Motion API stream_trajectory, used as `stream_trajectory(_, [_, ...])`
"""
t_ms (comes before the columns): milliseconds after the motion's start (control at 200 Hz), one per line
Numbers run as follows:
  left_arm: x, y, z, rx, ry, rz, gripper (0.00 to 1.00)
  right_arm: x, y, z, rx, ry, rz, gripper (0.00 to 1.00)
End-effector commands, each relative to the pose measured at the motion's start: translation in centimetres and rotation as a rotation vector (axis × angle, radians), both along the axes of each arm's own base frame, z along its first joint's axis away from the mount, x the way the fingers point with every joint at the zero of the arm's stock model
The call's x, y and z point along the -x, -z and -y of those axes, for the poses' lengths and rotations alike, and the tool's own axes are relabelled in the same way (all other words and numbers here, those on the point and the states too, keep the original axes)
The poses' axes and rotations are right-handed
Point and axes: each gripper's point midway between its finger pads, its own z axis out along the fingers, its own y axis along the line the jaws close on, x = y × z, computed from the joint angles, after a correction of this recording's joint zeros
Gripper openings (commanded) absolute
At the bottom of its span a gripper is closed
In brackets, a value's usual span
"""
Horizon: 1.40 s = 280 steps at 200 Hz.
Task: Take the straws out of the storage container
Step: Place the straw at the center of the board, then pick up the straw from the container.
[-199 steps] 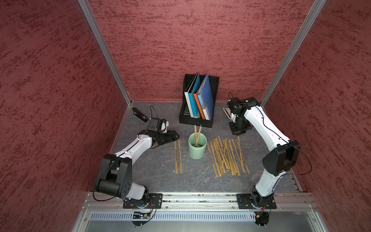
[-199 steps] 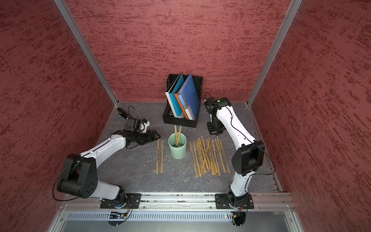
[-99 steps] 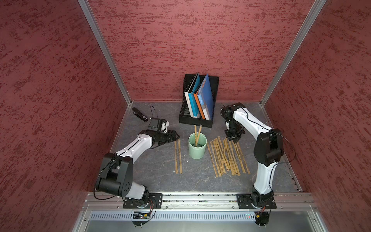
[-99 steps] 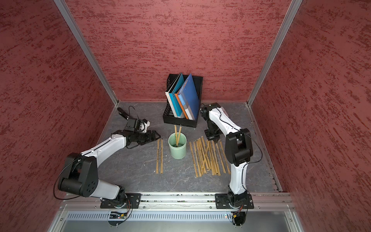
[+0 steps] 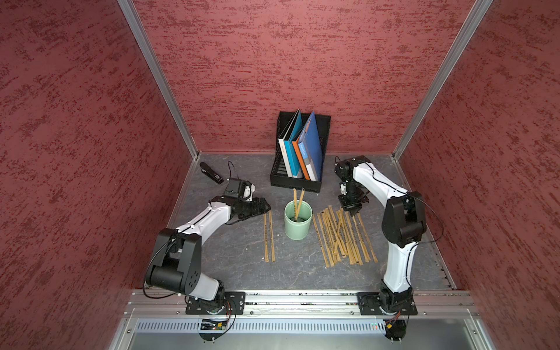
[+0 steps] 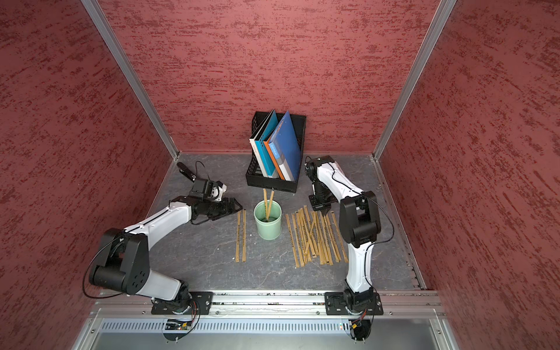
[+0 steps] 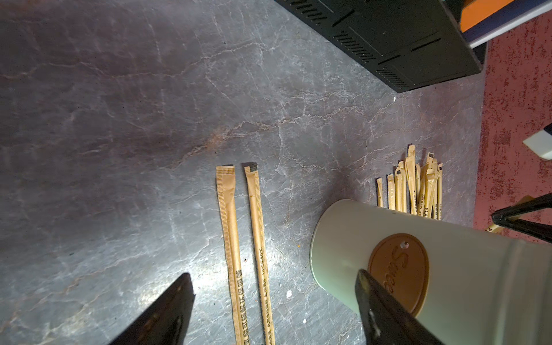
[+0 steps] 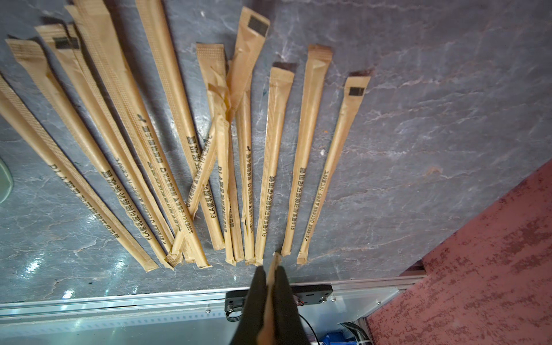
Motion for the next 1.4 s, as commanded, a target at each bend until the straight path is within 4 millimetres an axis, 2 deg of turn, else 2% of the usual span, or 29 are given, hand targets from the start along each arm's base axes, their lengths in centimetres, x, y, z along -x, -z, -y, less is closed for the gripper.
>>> stream_trajectory(0, [-0.6,-0.4,-0.3,-0.011,0.003,0.017,0.85,-0.9,0.8,0.2,-0.012,0.02,0.012,0.06])
stream_trajectory(511, [-0.5,-0.5,-0.5,-0.017,-0.001,0.014,0.85,-2.2,0.2,0.6,-0.011,0.045,0.058,0.22])
stream_trajectory(641, [-0.5,-0.5,-0.6,-0.02,-0.002,0.016,0.85,-2.8,-1.0,0.6,-0.014,0.062,0.113,0.24])
stream_trajectory(756, [-0.5,-0.5,-0.7,-0.021,-0.004,0.016,0.85,-3.6,-3.3,-0.1,-0.074,0.088,0.217,0.24])
stream_trajectory(852, [-0.5,-0.6,-0.6,-0.014,-0.007,0.016,0.85,-4.2,-6.0,-2.6,-0.188,0.071,0.357,0.25])
stream_trajectory(947, [-0.7,-0.9,-0.5,-0.003,-0.012,0.02,0.85,-4.0,-8.7,-7.4,-0.353,-0.015,0.507,0.26])
stream_trajectory(1052, [-0.7,-1.3,-0.3,0.004,-0.01,0.024,0.85,-2.9,-11.3,-13.0,-0.535,-0.091,0.616,0.27])
stream_trajectory(1172, [-0.6,-1.9,-0.5,-0.004,-0.011,0.033,0.85,-1.9,-12.7,-18.0,-0.672,-0.139,0.644,0.28])
stream_trajectory(1262, [-0.6,-2.4,-0.5,-0.006,-0.011,0.041,0.85,-1.7,-13.0,-20.2,-0.697,-0.168,0.646,0.29])
stream_trajectory(1397, [-0.5,-2.7,-0.7,-0.011,-0.013,0.047,0.85,-2.3,-12.4,-21.2,-0.693,-0.155,0.627,0.29])
